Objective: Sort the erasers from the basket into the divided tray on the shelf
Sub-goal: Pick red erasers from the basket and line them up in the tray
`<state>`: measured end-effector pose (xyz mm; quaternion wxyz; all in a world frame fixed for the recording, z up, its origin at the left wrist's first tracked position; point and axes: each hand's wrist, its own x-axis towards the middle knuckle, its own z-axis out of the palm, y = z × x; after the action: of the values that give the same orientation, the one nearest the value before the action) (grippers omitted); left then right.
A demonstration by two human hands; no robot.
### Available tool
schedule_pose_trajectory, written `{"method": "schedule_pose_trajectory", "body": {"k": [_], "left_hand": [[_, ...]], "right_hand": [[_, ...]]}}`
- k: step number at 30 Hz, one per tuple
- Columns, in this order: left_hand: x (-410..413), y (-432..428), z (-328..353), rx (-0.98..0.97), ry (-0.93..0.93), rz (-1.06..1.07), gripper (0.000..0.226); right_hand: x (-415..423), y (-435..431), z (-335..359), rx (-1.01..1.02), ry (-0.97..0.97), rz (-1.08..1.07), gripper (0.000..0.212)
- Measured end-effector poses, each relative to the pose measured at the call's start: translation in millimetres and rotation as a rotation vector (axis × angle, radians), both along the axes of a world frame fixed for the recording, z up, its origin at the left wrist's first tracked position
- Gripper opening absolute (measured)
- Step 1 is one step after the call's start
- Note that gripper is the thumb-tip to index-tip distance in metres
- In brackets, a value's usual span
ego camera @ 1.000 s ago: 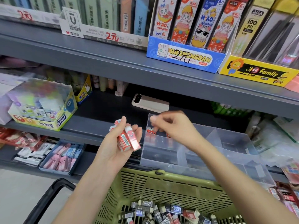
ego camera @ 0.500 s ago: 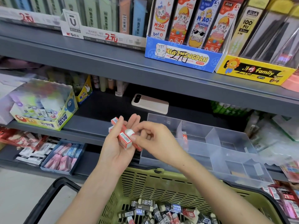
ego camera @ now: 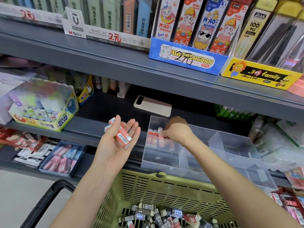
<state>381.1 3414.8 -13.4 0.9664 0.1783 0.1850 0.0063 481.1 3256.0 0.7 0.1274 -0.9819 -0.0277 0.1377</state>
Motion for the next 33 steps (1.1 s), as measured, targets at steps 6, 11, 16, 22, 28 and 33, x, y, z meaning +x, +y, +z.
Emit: {"method": "schedule_pose_trajectory", "body": {"k": [6,11,16,22,28,33], "left_hand": [[-2.0,-3.0,-2.3,0.040,0.031,-0.043,0.023],[-4.8,-3.2,0.3,0.074,-0.021,-0.086,0.025],[-8.7,-8.9,7.0,0.103,-0.134,-0.121,0.032],[-17.0,-17.1,15.5,0.147,-0.210,-0.183,0.038],[-18.1,-26.5,11.7,0.275,-0.264,-0.262,0.045],[-16.4,-30.0,2.9,0.281,-0.204,-0.194,0.025]], "right_hand": [[3.1,12.0,-0.4,-0.188,0.062,0.077,0.017],[-14.1,0.3,21.3,0.103,-0.079,0.087,0.019],[-77.2,17.1,36.0,0.624,-0.111,0.323,0.017],[-88.4,31.4,21.7,0.770,-0.072,0.257,0.012],[-92.9,-12.1,27.7,0.989,0.001,0.088,0.012],[-73.9,-96.8,38.2,0.750,-0.195,-0.148,0.007]]}}
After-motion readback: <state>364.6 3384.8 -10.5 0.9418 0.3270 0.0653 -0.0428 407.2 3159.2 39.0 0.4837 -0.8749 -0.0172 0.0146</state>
